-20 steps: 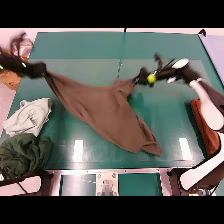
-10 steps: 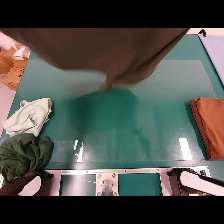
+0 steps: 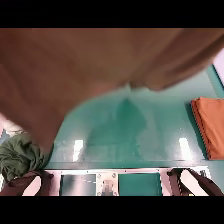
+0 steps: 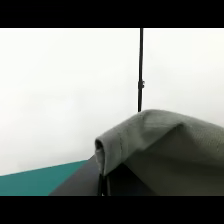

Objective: Fold the shirts.

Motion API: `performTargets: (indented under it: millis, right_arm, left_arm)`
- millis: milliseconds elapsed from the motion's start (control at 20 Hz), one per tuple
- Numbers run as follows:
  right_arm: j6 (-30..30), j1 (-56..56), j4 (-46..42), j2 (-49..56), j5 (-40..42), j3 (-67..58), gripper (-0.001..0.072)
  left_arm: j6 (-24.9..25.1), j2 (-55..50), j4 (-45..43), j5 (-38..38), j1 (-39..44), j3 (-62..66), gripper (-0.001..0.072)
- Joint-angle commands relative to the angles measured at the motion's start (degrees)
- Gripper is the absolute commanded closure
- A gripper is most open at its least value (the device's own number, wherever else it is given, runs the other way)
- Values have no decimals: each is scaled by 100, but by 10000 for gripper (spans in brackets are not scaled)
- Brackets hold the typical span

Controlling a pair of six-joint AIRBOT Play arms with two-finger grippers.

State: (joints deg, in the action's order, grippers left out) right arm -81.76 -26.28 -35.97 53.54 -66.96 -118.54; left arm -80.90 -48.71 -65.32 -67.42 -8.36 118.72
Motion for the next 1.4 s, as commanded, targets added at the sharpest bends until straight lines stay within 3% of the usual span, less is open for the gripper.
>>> performTargets:
  millis: [0,200,450,600,800,950,1000,1050,1100,1150,1200,1250,1300,1350]
  right_arm:
    - [236,-33,-17,214,146,199,692]
    - [527,133,-28,1298,133,407,691]
    - [748,933,-568,3333,208,407,691]
    - [748,1340,-1141,4651,461,407,691]
    - [745,1613,-1167,5969,1064,407,691]
    - [743,1626,-1198,6339,1176,407,690]
    - [739,1567,-1335,6347,1060,404,606]
    - [717,1443,-1462,6308,828,391,406]
    - [647,1272,-1565,6240,544,391,337]
    - [487,1078,-1663,6161,216,391,340]
    - [369,820,-1722,6089,-190,391,379]
    - [372,566,-1714,6046,-629,393,461]
    - [350,319,-1711,6017,-1099,396,478]
    - [251,111,-1703,5993,-1526,450,489]
  left_arm:
    - [46,-7,-28,50,-4,-632,688]
    - [197,-535,297,-223,-2,-1469,688]
    - [562,-2212,1403,15,50,-2531,688]
    - [848,-3622,1403,944,420,-2835,687]
    - [1314,-5237,1985,2603,1104,-2686,687]
    - [1399,-5794,1989,3062,1379,-2330,687]
    - [1392,-5827,1989,3027,1379,-2264,685]
    - [1390,-5807,1950,2879,1316,-2168,493]
    - [1360,-5794,1926,2581,1191,-1991,131]
    - [1191,-5783,1921,2011,977,-1729,51]
    - [1003,-5783,1921,1316,752,-1414,50]
    - [739,-5783,1904,549,498,-1095,159]
    - [632,-5783,1904,-197,260,-841,477]
    - [590,-5781,1908,-793,76,-699,688]
